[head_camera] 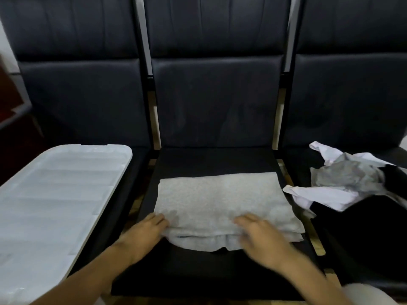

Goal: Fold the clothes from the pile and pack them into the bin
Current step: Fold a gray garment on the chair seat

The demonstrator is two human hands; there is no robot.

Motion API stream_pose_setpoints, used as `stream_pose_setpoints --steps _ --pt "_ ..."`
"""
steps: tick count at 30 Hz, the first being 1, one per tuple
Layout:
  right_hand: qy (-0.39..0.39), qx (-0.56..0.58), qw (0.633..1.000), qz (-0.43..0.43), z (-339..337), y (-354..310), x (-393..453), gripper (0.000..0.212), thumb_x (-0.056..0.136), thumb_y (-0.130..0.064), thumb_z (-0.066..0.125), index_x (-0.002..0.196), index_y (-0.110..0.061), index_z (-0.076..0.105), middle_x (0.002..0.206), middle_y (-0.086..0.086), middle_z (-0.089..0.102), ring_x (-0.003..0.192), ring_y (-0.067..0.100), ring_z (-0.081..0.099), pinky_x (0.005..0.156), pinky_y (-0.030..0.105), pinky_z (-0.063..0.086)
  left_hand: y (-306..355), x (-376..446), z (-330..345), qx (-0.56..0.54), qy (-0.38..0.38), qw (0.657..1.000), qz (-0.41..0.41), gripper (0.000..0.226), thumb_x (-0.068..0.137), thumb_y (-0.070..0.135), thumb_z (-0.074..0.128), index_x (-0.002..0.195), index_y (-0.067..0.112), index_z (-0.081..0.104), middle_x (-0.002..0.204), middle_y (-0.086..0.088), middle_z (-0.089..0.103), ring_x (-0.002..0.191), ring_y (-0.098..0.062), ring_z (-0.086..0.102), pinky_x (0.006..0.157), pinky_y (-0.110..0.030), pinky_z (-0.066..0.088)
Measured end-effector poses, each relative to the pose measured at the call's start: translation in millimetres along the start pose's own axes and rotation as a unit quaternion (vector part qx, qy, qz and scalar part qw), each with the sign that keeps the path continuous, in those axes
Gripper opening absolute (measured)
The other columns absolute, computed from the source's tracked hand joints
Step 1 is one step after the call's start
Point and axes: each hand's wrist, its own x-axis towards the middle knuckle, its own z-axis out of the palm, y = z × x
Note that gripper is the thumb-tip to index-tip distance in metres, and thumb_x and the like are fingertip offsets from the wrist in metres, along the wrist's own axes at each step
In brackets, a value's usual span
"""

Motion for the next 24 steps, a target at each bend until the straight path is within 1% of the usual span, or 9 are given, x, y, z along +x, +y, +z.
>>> stream_pose_setpoints --steps 2,4,8,10,12,16,18,21,24 --pt "-0.002 0.041 0.998 -0.053 26 -41 6 0.057 0.092 -0.041 0.057 0.145 -0.028 0.04 0.144 -0.01 0.043 0.132 0.012 0.042 0.111 0.022 0.028 15 3 -7 0.022 0.004 1.0 0.002 0.027 0.089 0.009 0.052 0.113 0.019 0.057 0.119 0.002 0.054 0.107 -0.015 0.055 0.091 -0.024 0.045" --pt "-0.008 0.075 0.994 -0.079 43 -69 11 0.068 0.085 -0.051 0.064 0.143 -0.028 0.038 0.143 -0.011 0.041 0.132 0.01 0.04 0.111 0.025 0.027 33 3 -21 0.025 0.066 0.996 0.059 0.012 0.08 0.025 0.057 0.092 0.026 0.062 0.097 0.009 0.059 0.09 -0.011 0.06 0.08 -0.019 0.041" --pt "0.065 0.226 0.971 -0.046 35 -96 14 0.014 0.087 -0.041 0.063 0.095 -0.03 0.057 0.095 -0.017 0.061 0.085 0.002 0.06 0.073 0.02 0.05 71 -8 -48 -0.079 0.154 0.979 0.104 0.011 0.072 0.04 0.06 0.083 0.038 0.061 0.083 0.019 0.053 0.086 0.002 0.05 0.086 -0.024 0.036" --pt "0.108 0.284 0.953 -0.013 26 -94 10 0.012 0.089 -0.036 0.061 0.079 -0.029 0.058 0.076 -0.014 0.063 0.072 0.003 0.062 0.063 0.018 0.051 80 -16 -55 -0.209 0.092 0.973 0.046 0.037 0.073 0.045 0.065 0.108 0.045 0.051 0.106 0.024 0.051 0.107 0.005 0.045 0.097 -0.018 0.03" --pt "0.149 0.351 0.924 0.026 19 -86 5 0.022 0.087 -0.028 0.063 0.066 -0.024 0.056 0.062 -0.007 0.06 0.059 0.006 0.058 0.053 0.018 0.046 74 -15 -51 -0.208 0.008 0.978 -0.011 0.059 0.071 0.054 0.066 0.12 0.055 0.035 0.12 0.03 0.043 0.116 0.01 0.037 0.101 -0.016 0.029" --pt "0.18 0.443 0.874 0.089 2 -57 -4 0.051 0.096 -0.027 0.057 0.047 -0.024 0.041 0.045 -0.007 0.042 0.047 0.006 0.04 0.049 0.023 0.036 56 11 -35 -0.19 0.031 0.977 -0.087 0.006 0.069 0.04 0.055 0.075 0.039 0.056 0.081 0.013 0.064 0.081 -0.003 0.062 0.076 -0.038 0.053" --pt "0.182 0.44 0.871 0.119 -7 -32 -8 0.049 0.097 -0.026 0.055 0.05 -0.021 0.043 0.046 -0.006 0.041 0.047 0.006 0.039 0.05 0.026 0.035 55 36 -42 -0.229 0.101 0.961 -0.115 0.012 0.076 0.023 0.062 0.067 0.032 0.063 0.07 0.011 0.067 0.069 -0.005 0.066 0.066 -0.038 0.056" --pt "0.211 0.448 0.848 0.188 -23 12 -14 0.046 0.097 -0.018 0.054 0.053 -0.022 0.042 0.044 -0.01 0.04 0.044 0.002 0.036 0.046 0.021 0.031 78 87 -71 -0.293 0.205 0.928 -0.102 0.03 0.083 0.003 0.065 0.083 0.033 0.068 0.079 0.012 0.07 0.075 -0.003 0.066 0.065 -0.022 0.053" --pt "0.248 0.375 0.86 0.241 -38 56 -17 0.024 0.093 -0.02 0.055 0.071 -0.029 0.051 0.065 -0.013 0.052 0.06 0.008 0.049 0.058 0.027 0.039 112 149 -86 -0.35 0.214 0.908 -0.085 0.037 0.087 0.023 0.072 0.12 0.027 0.056 0.106 0.008 0.063 0.094 -0.006 0.061 0.081 -0.025 0.051"
